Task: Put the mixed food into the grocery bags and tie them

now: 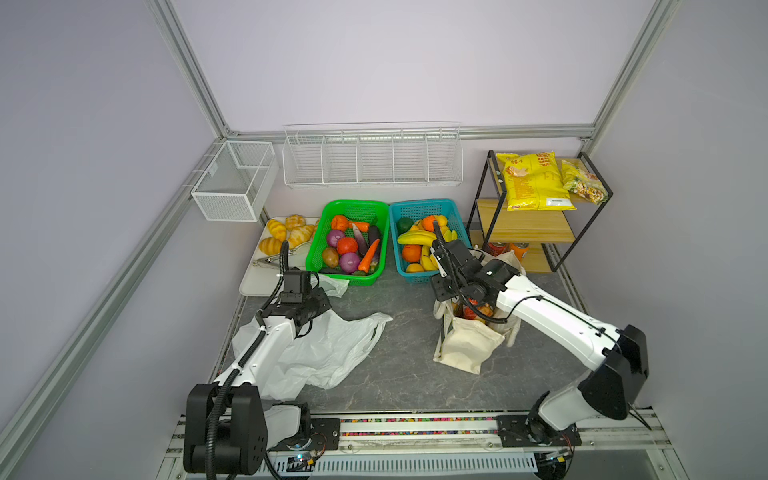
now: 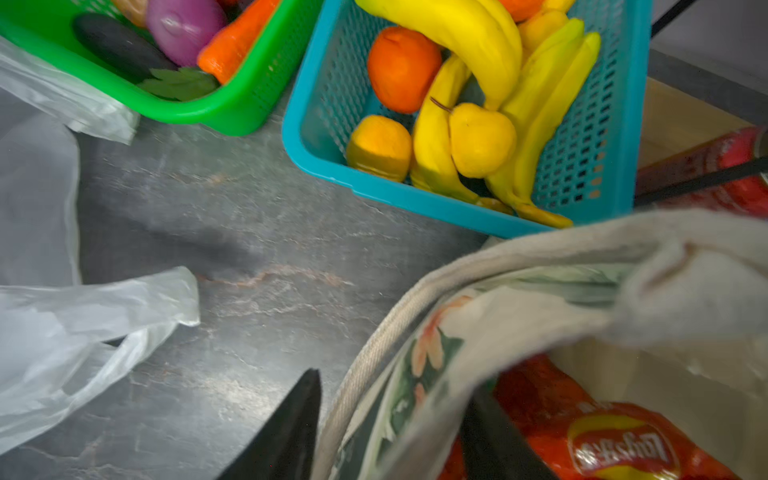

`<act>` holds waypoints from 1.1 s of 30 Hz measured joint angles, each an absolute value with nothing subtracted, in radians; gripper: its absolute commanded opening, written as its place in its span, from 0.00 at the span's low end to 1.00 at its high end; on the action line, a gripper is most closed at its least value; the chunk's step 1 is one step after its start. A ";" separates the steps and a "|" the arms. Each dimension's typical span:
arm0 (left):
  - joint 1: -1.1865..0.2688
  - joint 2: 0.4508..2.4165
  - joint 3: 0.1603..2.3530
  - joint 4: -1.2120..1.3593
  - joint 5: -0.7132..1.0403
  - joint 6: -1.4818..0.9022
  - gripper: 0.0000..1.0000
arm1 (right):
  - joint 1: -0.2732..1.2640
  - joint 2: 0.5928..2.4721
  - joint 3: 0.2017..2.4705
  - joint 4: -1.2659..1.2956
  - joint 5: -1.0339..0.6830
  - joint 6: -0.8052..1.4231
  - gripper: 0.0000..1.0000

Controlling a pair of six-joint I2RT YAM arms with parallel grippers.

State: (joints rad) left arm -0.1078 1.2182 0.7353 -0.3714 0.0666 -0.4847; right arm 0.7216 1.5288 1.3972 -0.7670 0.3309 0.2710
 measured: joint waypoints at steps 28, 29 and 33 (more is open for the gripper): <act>-0.216 1.170 0.734 -0.303 0.219 -0.488 0.00 | 0.505 1.444 1.510 -1.184 0.633 0.032 0.11; -0.216 1.170 0.734 -0.303 0.220 -0.487 0.00 | 0.505 1.451 1.518 -1.188 0.652 0.016 0.11; -0.217 1.170 0.734 -0.303 0.226 -0.484 0.00 | 0.502 1.479 1.525 -1.190 0.727 -0.052 0.10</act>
